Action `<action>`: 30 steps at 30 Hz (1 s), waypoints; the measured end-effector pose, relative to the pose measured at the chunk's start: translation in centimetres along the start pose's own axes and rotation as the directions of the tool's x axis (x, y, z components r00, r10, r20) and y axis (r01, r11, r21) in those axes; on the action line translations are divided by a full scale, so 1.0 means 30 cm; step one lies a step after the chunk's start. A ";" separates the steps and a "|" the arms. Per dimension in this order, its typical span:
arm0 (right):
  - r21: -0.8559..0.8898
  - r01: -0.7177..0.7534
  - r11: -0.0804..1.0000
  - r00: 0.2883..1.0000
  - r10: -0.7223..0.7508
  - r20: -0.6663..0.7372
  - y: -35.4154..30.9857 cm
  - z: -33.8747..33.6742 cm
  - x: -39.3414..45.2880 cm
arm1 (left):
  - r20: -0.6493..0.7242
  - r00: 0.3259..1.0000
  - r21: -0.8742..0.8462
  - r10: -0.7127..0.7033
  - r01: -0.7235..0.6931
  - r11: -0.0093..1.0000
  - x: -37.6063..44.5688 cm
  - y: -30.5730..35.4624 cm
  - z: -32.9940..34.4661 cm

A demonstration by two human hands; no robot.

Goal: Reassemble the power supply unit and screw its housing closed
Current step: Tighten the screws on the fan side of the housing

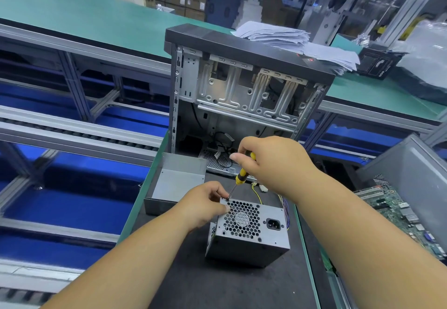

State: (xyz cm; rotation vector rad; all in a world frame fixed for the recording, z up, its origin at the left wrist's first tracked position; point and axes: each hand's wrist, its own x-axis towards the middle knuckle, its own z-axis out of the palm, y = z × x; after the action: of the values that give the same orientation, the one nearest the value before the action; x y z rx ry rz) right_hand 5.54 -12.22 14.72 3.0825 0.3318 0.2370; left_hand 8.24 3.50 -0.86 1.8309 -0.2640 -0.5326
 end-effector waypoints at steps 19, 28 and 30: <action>0.193 0.024 0.981 0.997 -0.038 0.067 -0.003 -0.001 -0.015 | 0.003 1.000 -0.001 0.018 -0.018 1.000 -0.008 -0.001 0.002; 0.048 0.022 0.999 1.000 -0.022 -0.006 0.002 0.018 -0.011 | 0.012 1.000 0.002 0.018 -0.018 1.000 -0.011 0.003 0.000; 0.135 0.018 0.991 1.000 -0.019 0.012 -0.002 0.012 -0.016 | 0.012 1.000 0.010 0.022 -0.022 1.000 -0.010 0.003 0.000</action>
State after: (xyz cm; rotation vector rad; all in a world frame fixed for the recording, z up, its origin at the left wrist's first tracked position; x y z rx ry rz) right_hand 5.12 -12.26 14.30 3.2106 0.3914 0.2012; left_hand 7.98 3.62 -0.71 1.8333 -0.2952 -0.5282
